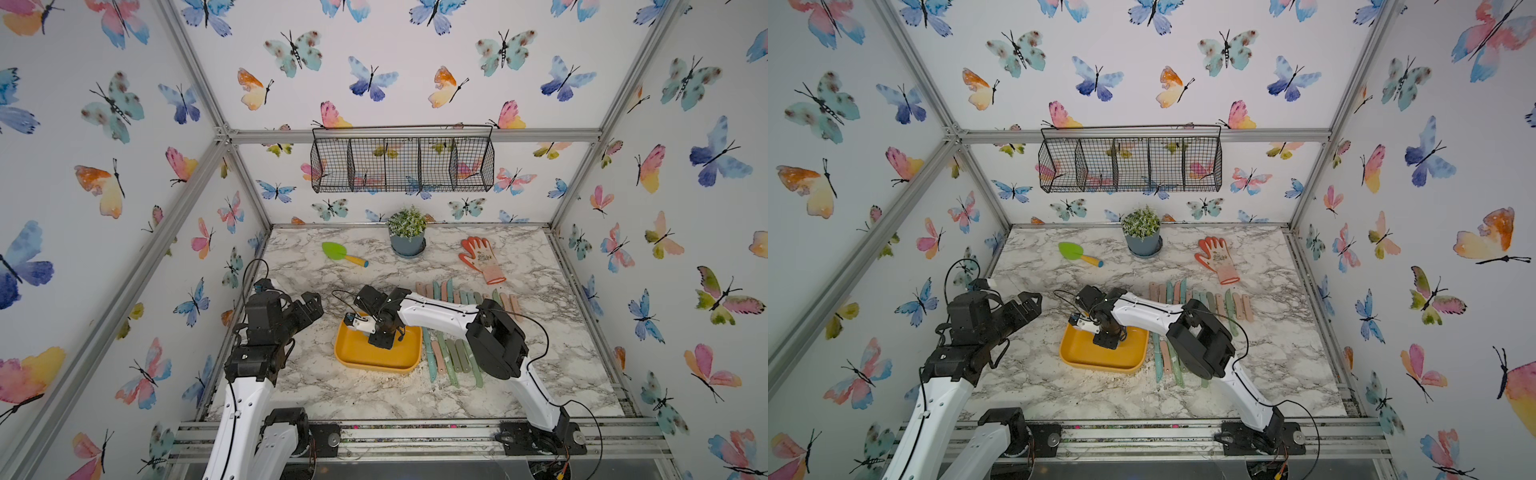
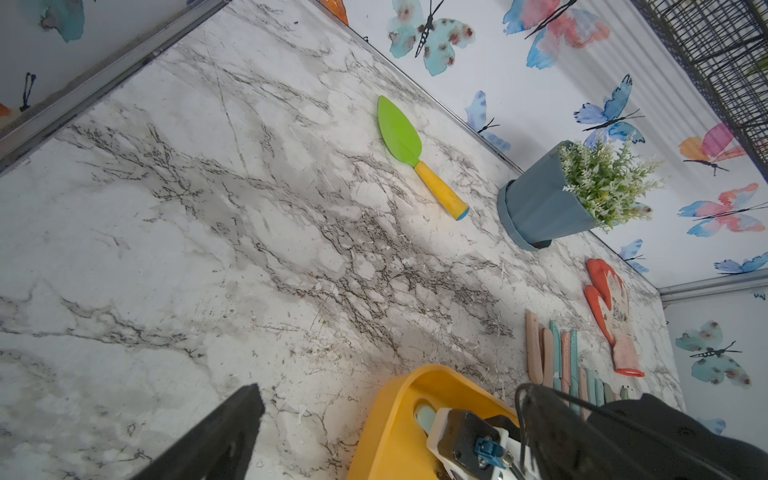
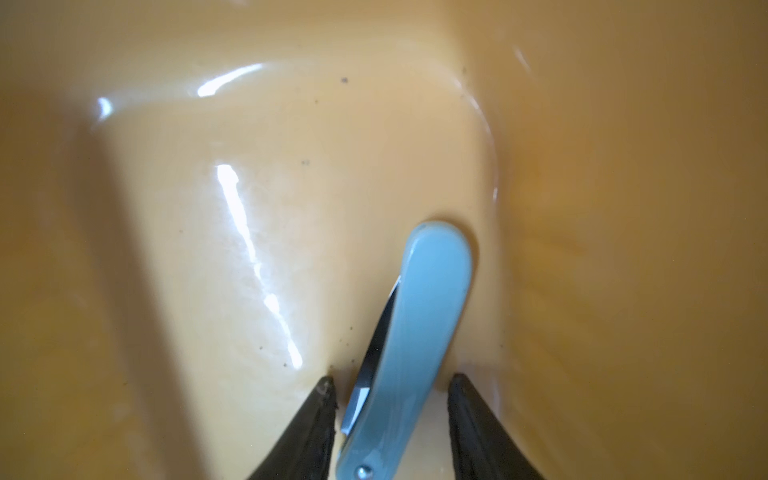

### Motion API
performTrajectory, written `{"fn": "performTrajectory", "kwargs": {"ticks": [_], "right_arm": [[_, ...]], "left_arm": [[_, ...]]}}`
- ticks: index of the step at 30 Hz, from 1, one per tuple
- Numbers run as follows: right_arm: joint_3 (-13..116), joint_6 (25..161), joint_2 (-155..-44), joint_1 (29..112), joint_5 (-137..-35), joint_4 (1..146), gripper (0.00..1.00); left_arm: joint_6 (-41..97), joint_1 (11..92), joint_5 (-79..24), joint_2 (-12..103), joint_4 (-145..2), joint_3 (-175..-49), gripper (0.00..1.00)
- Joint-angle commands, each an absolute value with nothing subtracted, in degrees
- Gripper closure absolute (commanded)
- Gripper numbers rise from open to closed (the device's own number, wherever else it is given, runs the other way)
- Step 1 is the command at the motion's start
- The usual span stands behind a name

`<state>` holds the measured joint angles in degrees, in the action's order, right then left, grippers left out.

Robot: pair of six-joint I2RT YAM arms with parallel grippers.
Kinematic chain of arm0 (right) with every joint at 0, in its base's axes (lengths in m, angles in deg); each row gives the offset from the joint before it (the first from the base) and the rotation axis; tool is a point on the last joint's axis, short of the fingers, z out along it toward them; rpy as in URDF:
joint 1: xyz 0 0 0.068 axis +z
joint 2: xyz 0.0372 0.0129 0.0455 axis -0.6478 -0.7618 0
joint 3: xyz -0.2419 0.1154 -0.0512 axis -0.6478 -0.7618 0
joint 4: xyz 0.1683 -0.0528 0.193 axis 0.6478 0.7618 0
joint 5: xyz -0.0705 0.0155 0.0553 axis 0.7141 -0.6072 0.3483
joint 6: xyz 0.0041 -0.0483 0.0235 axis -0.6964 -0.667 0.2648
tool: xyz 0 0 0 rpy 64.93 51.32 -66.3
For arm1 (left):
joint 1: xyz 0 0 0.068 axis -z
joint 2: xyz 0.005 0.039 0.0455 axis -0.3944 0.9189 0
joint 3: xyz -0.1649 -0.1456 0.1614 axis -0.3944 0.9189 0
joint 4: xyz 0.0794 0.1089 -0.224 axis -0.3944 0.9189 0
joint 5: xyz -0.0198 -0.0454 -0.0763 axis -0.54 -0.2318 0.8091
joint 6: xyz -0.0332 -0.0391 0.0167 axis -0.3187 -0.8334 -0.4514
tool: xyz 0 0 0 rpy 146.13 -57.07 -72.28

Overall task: Take the fruit knife out of the storage box
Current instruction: Pick up the fruit knife from the storage box.

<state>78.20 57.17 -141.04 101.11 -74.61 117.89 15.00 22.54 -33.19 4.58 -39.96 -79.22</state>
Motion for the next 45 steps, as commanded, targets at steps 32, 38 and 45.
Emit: {"fn": "performTrajectory", "kwargs": {"ticks": [32,38,45], "right_arm": [[90.3,66.6,-150.5,101.5,-71.7,131.1,0.75],[90.1,68.0,-145.8,101.5,-71.6,129.4,0.77],[87.2,71.8,-135.7,101.3,-69.2,126.3,0.76]], "left_arm": [[15.0,22.1,-34.8,3.4,-40.3,-79.1,0.02],[14.9,22.1,-34.7,3.4,-40.3,-79.0,0.02],[15.1,22.2,-34.4,3.4,-40.6,-79.0,0.02]]}}
